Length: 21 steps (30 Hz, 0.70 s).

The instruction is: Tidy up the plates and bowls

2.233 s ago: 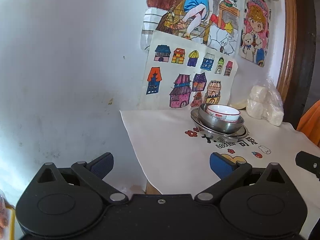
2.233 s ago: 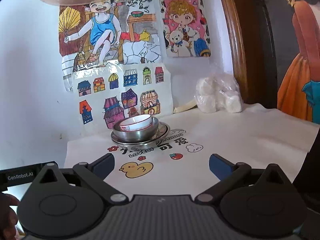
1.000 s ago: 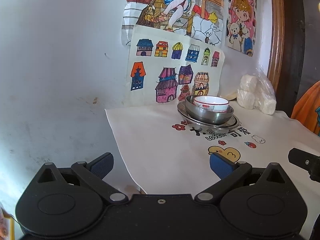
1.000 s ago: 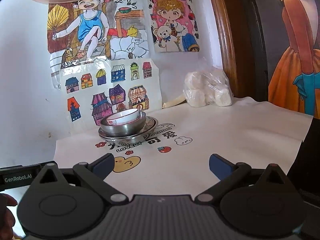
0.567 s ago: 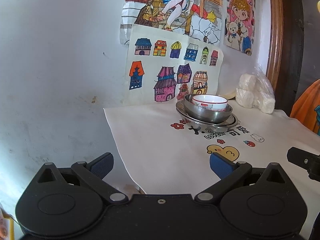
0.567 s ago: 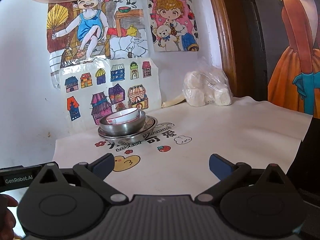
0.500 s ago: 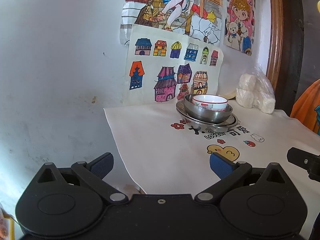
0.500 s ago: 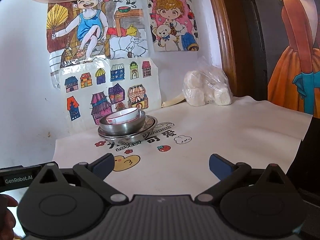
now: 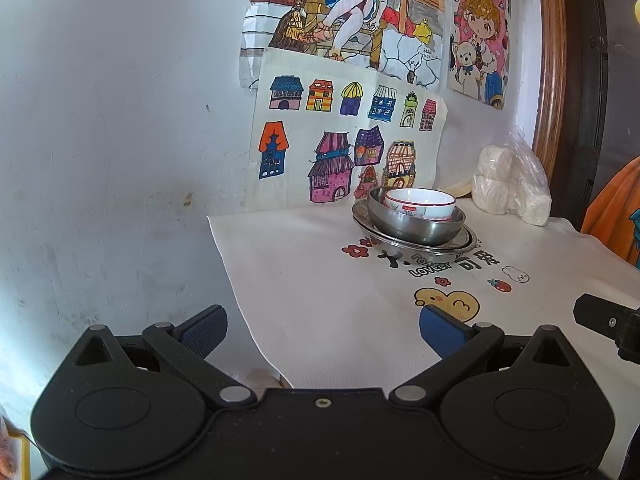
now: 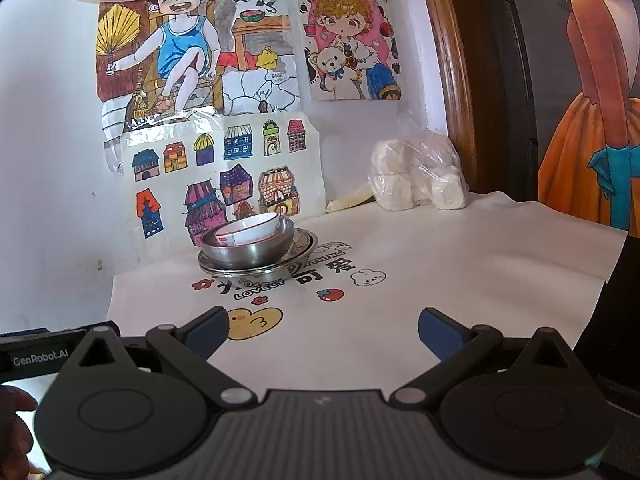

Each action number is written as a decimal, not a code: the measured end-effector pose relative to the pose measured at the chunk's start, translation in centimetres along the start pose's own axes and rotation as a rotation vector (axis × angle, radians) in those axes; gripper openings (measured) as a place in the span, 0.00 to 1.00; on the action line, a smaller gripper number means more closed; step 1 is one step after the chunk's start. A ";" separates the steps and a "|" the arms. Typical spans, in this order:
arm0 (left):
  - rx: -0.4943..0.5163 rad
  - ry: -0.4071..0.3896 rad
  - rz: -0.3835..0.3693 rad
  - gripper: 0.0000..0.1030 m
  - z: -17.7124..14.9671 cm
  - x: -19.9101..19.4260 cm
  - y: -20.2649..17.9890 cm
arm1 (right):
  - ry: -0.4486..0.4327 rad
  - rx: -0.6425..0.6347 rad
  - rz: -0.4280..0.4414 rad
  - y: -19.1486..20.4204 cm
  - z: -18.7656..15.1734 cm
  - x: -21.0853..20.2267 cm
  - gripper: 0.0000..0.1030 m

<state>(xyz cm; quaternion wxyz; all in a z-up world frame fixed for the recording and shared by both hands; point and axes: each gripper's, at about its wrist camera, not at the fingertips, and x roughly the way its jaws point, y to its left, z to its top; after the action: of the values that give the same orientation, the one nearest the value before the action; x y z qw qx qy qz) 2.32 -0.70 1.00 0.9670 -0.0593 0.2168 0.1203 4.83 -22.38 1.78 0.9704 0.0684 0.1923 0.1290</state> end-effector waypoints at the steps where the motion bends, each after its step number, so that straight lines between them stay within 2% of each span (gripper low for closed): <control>1: 0.000 0.001 0.000 0.99 0.0 0.0 0.0 | -0.001 -0.002 0.001 0.0 0.0 0.0 1.00; 21: 0.002 0.007 -0.010 0.99 0.0 -0.1 0.0 | 0.012 -0.002 0.016 -0.2 -0.2 0.1 1.00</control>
<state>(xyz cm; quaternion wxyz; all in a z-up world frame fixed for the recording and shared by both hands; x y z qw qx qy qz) 2.23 -0.73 1.03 0.9669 -0.0598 0.2199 0.1151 4.88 -22.50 1.53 0.9683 0.0680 0.1973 0.1376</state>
